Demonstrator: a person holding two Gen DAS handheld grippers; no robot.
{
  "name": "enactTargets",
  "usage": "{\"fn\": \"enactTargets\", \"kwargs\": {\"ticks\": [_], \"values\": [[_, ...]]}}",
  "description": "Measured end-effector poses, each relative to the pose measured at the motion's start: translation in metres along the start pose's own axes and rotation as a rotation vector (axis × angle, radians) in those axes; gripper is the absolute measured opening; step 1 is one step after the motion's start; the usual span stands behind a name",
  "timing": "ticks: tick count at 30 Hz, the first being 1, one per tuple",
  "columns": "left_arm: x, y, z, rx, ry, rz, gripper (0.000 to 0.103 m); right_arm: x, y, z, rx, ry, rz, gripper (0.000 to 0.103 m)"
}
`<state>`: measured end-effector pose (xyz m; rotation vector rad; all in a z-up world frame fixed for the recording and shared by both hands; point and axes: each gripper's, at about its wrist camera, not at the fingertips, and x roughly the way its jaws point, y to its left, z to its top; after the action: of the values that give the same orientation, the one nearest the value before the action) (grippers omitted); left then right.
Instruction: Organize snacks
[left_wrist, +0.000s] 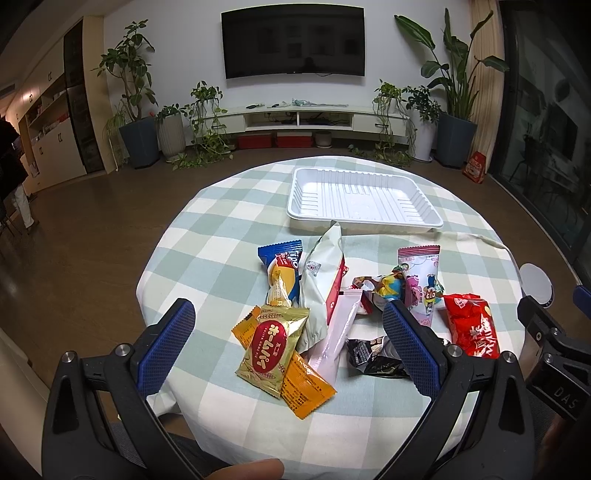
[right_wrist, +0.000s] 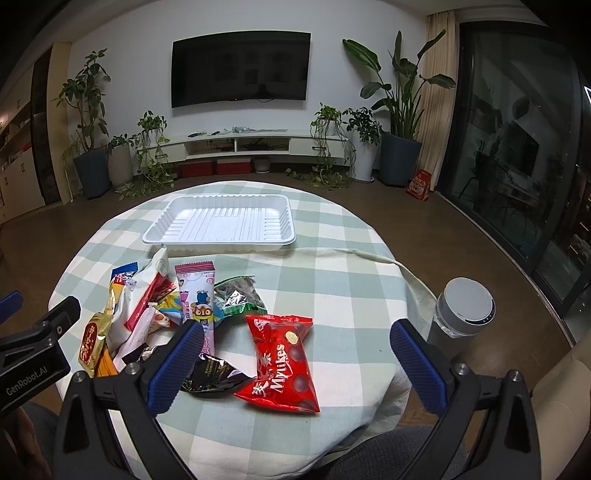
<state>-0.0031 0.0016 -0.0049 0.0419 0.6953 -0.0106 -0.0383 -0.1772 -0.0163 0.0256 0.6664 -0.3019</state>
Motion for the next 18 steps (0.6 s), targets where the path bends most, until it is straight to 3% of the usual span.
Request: {"fn": "enactTargets", "kwargs": {"ticks": [18], "values": [[0.0038, -0.0015, -0.0038, -0.004, 0.009, -0.001, 0.103, 0.0024, 0.0002, -0.0006, -0.002, 0.005, -0.001, 0.103]]}}
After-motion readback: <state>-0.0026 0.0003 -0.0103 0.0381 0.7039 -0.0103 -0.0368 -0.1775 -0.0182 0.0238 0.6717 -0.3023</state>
